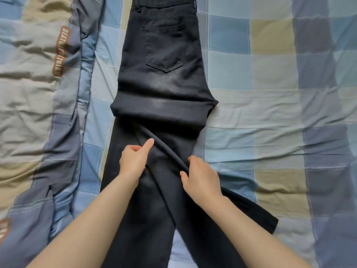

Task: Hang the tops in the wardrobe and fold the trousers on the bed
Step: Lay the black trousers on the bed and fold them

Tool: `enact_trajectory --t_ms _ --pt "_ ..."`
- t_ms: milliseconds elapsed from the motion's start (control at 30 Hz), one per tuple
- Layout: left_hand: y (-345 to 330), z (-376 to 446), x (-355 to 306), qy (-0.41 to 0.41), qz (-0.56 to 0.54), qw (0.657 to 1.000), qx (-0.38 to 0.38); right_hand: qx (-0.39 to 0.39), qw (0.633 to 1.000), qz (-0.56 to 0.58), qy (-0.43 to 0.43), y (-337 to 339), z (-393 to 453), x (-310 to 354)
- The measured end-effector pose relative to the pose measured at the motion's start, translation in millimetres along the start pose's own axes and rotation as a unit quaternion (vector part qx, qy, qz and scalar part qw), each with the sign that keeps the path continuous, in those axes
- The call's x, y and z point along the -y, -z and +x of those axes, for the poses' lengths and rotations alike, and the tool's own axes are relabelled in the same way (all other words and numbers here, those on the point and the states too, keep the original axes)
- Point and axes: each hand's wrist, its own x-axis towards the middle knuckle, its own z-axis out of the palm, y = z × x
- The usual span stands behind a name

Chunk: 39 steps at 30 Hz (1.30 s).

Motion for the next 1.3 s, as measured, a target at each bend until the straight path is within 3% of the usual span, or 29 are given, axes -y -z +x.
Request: enact_trajectory --t_ms 100,167,200,267,300,367,433,467,500,567,633,667,800,1067,1200,1300 --pt "-2.6 -17.7 7.1 0.011 0.055 0.998 0.009 0.043 0.995 -0.084 -0.036 -7.7 -20.3 1.6" --pt "-0.8 -25.4 9.7 0.029 0.028 0.999 0.028 0.072 0.991 -0.066 -0.096 -11.2 -28.5 -1.7" --pt "-1.0 -29.4 8.0 0.041 0.010 0.998 0.037 0.052 0.991 -0.078 -0.099 -12.0 -32.9 -3.2" --pt "1.4 -42.1 6.9 0.060 -0.024 0.996 0.066 -0.048 0.993 -0.106 0.007 -13.0 -51.8 2.0" --pt "3.4 -45.8 8.9 0.075 -0.056 0.993 0.076 -0.059 0.991 -0.087 0.084 -8.9 -70.1 11.1" --pt "10.7 -52.8 16.0 0.101 -0.101 0.985 0.094 0.029 0.959 -0.045 0.277 -9.4 -103.7 28.8" --pt "22.3 -59.4 34.2 0.080 -0.071 0.993 0.045 0.215 0.906 0.060 0.359 2.7 -124.6 43.1" --pt "30.5 -60.5 47.4 0.060 -0.042 0.997 0.012 0.247 0.900 0.108 0.342 7.9 -125.1 44.3" --pt "38.5 -58.8 57.8 0.044 -0.025 0.999 -0.015 0.209 0.919 0.174 0.285 10.2 -116.5 41.4" --pt "54.3 -62.7 73.8 0.044 -0.029 0.998 -0.023 0.076 0.955 0.281 0.064 14.5 -87.5 25.3" --pt "65.4 -62.9 88.1 0.043 -0.039 0.998 -0.004 -0.013 0.953 0.288 -0.096 19.1 -48.4 3.6" --pt "68.9 -63.3 92.9 0.036 -0.040 0.999 0.006 0.005 0.951 0.280 -0.132 18.3 -31.1 -5.2" --pt "75.5 -59.5 107.4 0.010 -0.032 0.999 0.022 0.155 0.933 0.288 -0.152 -5.4 6.5 -7.6" --pt "120.7 -40.7 128.1 -0.011 0.057 0.998 0.040 0.187 0.976 0.086 -0.076 -42.1 -66.9 19.6" --pt "139.0 -29.3 136.2 0.005 0.059 0.998 0.024 0.242 0.968 -0.058 -0.026 -53.6 -99.9 6.9" --pt "139.4 -31.8 138.9 0.042 0.049 0.997 0.051 0.297 0.947 0.060 -0.109 -69.0 -129.9 9.0"
